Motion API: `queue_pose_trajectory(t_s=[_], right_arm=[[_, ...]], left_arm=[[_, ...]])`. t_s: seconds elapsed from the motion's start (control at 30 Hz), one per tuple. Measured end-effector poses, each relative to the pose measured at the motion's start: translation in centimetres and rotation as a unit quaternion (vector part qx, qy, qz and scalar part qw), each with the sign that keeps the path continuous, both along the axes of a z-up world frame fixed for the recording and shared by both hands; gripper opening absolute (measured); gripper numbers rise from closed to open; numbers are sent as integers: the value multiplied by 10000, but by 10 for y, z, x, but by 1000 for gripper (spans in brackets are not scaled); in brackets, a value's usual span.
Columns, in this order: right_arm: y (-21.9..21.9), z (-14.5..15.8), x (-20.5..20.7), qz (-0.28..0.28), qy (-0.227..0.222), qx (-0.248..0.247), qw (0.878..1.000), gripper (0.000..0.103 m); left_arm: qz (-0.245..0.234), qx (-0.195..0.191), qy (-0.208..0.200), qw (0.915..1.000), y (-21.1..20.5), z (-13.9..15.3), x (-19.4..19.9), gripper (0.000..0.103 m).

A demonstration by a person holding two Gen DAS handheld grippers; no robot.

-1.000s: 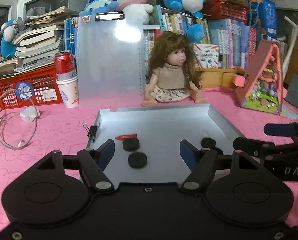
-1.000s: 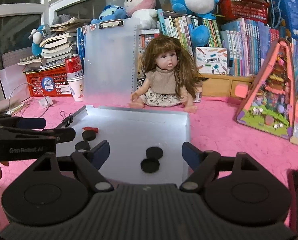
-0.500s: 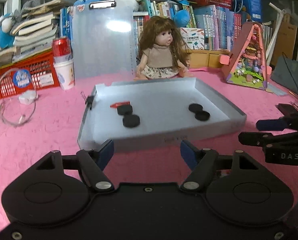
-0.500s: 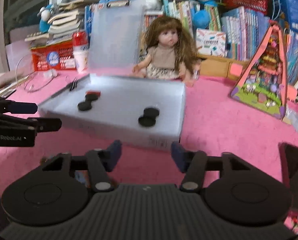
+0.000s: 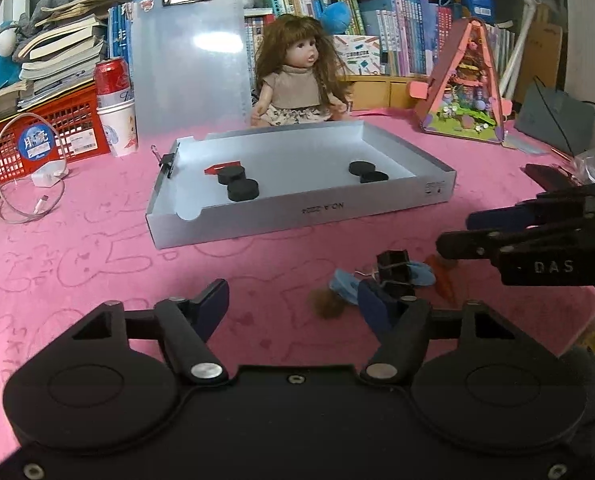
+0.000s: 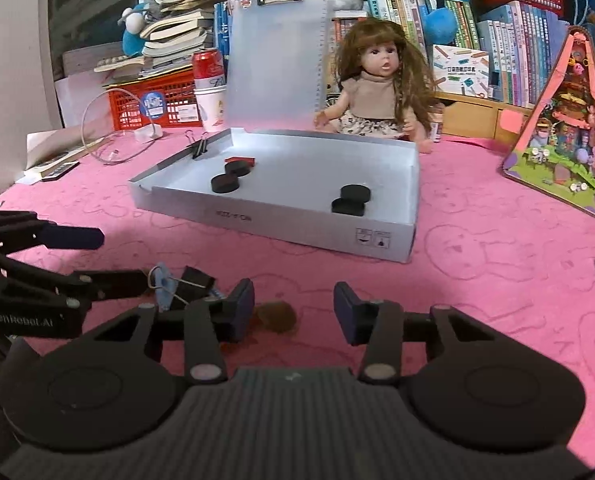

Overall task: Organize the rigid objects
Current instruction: 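Move both tools away from the tray toward the brown nuts, then grasp a brown nut with the left tool while the right tool grasps another nut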

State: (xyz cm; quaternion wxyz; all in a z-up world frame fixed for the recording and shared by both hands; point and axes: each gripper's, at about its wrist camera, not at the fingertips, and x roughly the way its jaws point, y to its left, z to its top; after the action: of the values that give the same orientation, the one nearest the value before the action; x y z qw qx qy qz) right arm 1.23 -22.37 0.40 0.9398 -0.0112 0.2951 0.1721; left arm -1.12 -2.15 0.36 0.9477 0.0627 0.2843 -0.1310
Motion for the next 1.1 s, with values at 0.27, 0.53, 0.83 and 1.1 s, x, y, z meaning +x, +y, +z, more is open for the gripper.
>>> queue_pose_trajectory(t_s=[0.27, 0.53, 0.83, 1.1], right_arm=[[2, -5, -1, -90, -1, -49, 9999, 43], [4, -5, -3, -116, -49, -116, 9999, 43], [7, -8, -3, -203, -91, -172, 9996, 45], [7, -19, -4, -289, -92, 45, 9995, 42]], left_arm=[[-49, -192, 233, 9995, 0, -7, 7, 39], [215, -73, 162, 9996, 2, -7, 10, 36], [440, 3, 53, 9990, -3, -10, 15, 36], [647, 36, 23, 9979, -11, -18, 22, 37]])
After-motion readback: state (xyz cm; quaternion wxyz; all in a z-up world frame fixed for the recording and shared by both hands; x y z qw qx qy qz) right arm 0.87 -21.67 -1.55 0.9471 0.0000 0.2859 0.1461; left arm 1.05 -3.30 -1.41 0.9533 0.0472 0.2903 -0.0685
